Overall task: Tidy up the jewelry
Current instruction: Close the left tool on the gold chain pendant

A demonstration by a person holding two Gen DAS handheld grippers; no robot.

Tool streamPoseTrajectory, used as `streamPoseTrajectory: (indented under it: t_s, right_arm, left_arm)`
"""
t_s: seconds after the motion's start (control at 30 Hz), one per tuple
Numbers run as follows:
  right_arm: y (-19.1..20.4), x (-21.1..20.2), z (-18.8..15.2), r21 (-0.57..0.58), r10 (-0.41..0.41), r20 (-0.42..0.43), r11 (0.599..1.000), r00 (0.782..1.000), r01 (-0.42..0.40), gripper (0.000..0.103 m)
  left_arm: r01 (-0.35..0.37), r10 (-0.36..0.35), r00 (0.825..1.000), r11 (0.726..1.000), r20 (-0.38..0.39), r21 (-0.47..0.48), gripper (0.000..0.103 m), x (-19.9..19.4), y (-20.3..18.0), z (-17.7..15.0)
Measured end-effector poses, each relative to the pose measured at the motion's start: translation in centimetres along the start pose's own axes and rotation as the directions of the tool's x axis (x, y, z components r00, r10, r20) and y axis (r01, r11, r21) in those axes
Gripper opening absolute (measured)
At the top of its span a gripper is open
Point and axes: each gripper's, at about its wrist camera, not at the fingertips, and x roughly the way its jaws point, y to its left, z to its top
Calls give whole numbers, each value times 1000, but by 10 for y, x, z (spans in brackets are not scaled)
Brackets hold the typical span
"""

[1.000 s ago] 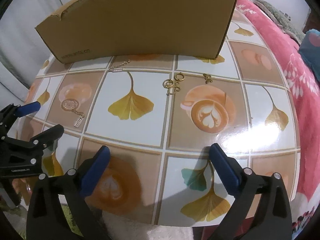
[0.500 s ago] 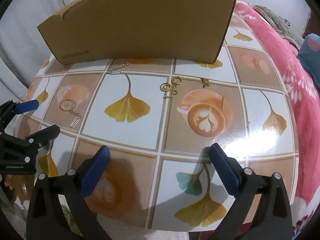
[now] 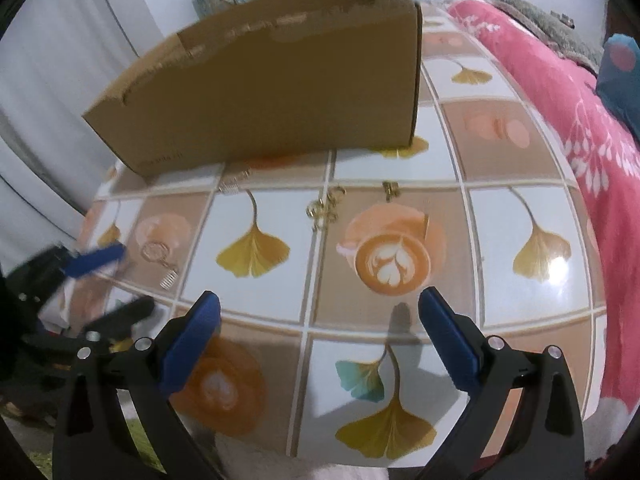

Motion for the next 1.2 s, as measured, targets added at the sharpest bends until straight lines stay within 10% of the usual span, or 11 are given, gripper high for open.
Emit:
streamPoseTrajectory:
  t_s: [0.7, 1.2]
  right_arm:
    - [-1, 10, 3, 42, 63, -15, 997, 998, -62, 96]
    - [0, 7, 3, 47, 80, -8, 996, 997, -79, 96]
  left_arm:
    - [-11, 14, 999, 998, -44, 66, 5, 28, -8, 11]
    - [-24, 24, 997, 1000, -68, 0, 4, 9, 22, -4]
